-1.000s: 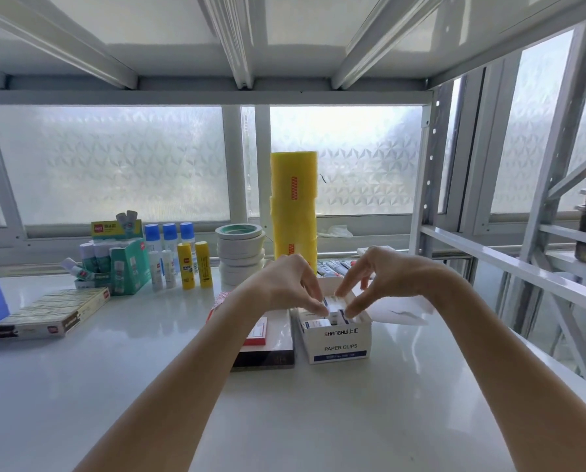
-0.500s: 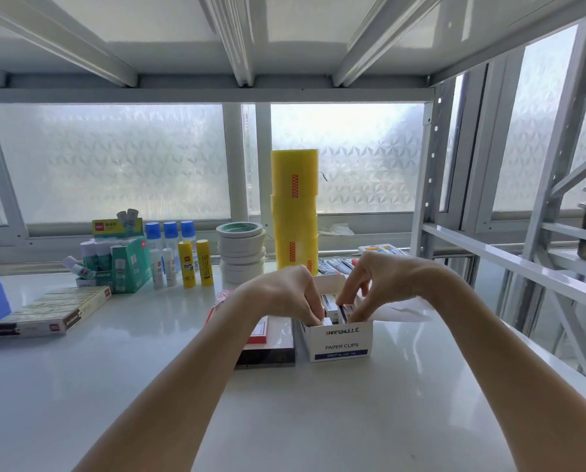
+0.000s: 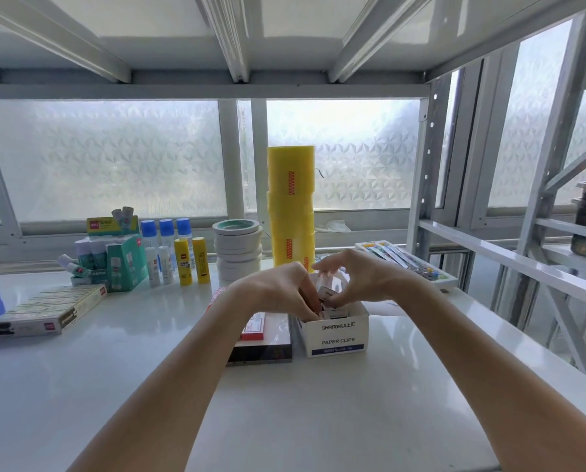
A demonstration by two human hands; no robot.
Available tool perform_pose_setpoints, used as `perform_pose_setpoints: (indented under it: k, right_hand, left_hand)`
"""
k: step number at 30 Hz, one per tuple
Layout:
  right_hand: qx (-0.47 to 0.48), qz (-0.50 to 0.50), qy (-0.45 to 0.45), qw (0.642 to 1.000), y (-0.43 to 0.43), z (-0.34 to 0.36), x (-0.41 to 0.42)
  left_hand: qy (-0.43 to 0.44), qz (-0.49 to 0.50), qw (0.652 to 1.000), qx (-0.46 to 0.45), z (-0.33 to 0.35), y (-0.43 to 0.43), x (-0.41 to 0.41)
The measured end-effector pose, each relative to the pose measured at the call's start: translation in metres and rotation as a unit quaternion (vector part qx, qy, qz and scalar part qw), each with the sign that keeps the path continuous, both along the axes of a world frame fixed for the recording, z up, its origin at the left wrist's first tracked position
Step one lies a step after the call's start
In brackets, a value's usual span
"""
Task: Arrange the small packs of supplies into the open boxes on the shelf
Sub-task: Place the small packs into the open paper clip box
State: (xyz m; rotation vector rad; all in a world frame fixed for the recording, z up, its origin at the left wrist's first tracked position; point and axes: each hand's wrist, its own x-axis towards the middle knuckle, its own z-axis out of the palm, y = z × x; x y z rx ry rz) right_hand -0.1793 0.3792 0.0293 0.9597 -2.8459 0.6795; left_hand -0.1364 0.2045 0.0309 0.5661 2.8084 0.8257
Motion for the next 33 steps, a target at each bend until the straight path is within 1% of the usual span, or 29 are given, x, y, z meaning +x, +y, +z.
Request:
perform_pose_setpoints:
  k: [4,9,12,14,16,18,22,26,27,29,31,33]
  right_hand:
    - [0.008,0.005,-0.015,1.0,0.004,-0.003,-0.004]
    - [0.001,0.023,-0.002,1.0,0.004,-0.005,-0.005]
    - [-0.013,0.025,0.011,1.0,0.006,-0.006,-0.006]
    - [-0.005,0.02,0.016,1.0,0.006,-0.006,-0.008]
    - [0.01,0.014,0.008,1.0,0.004,-0.007,-0.009]
    - [0.012,0.016,-0.004,1.0,0.004,-0.008,-0.009]
    - [-0.033,0.027,-0.028,0.999,0.011,0.005,-0.004]
    - [-0.113,0.083,-0.117,0.983,0.014,0.017,0.011]
    - [-0.119,0.08,-0.118,0.983,0.01,0.015,0.013]
    - [-0.134,0.056,-0.08,0.986,0.003,0.006,0.012]
    - [-0.15,0.046,-0.038,0.987,0.0,0.0,0.007]
    - [-0.161,0.051,-0.041,0.985,0.005,0.003,0.002]
  left_hand:
    - [-0.001,0.004,1.0,-0.001,-0.003,-0.001,-0.002]
    - [0.029,-0.004,1.0,0.0,-0.005,0.001,-0.003]
    - [0.03,-0.016,0.998,0.043,-0.004,-0.001,-0.001]
    - [0.043,-0.022,0.996,0.081,0.0,-0.004,0.001]
    - [0.074,-0.018,0.989,0.124,0.006,-0.005,0.004]
    - [0.119,0.002,0.982,0.144,0.012,-0.005,0.007]
    - [0.213,0.052,0.97,0.11,0.012,-0.005,0.004]
    - [0.267,0.136,0.948,0.111,0.003,-0.005,-0.001]
    - [0.276,0.156,0.942,0.109,0.0,-0.004,-0.002]
    - [0.278,0.177,0.939,0.103,-0.005,-0.001,-0.002]
    - [0.259,0.181,0.944,0.092,-0.007,0.001,-0.003]
    - [0.221,0.184,0.955,0.073,-0.004,0.0,-0.004]
